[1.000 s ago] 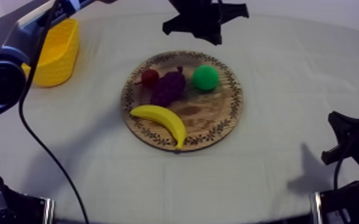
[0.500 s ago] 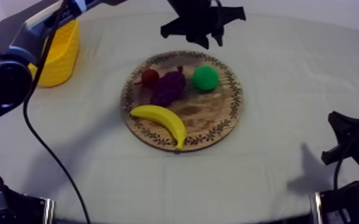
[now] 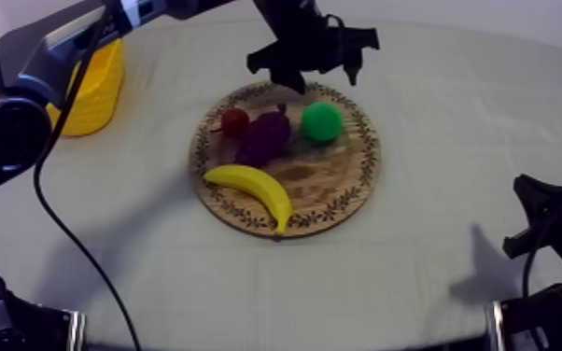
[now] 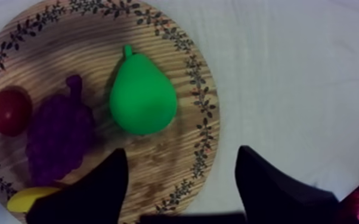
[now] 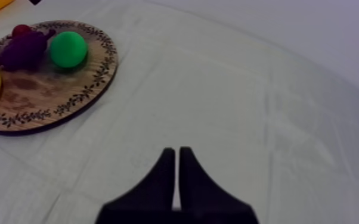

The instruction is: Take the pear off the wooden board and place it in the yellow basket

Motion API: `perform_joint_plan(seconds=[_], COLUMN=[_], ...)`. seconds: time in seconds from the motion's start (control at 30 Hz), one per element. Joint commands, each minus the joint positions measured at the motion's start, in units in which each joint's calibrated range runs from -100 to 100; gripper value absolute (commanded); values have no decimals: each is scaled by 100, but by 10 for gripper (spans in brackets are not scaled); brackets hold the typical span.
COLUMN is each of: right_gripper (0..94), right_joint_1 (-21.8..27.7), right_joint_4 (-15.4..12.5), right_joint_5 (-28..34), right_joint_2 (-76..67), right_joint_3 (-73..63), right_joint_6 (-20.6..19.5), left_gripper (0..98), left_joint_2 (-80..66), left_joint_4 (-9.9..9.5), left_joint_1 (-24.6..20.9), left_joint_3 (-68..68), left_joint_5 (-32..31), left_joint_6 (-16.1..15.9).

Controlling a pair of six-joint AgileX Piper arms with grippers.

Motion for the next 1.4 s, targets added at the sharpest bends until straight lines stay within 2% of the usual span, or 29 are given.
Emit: perform_joint_plan(seconds=[0.0,0.23,0.5,1.03,1.37], right_gripper=[4,4,4,4,4], right_joint_1=[1,1,1,1,1], right_joint_4=[0,0,0,0,0], right_joint_5=[2,2,2,2,2], right_joint_2=[-4,-4,-4,-4,-4], right_joint_3=[-5,-5,-5,-5,-5], right_joint_6=[0,0,0,0,0], left_gripper=[697,680,688,797,785], left_joint_2=[15,279,962,2113,2621], left_joint_4=[-25,-60,-62,70,110], left_joint_1=[5,-22,-128,-178,-181], left_joint_3=[-1,-141,-659,-2018,-2646], left_joint_5=[4,141,653,1015,1227], left_joint_6=[5,68,222,104,67])
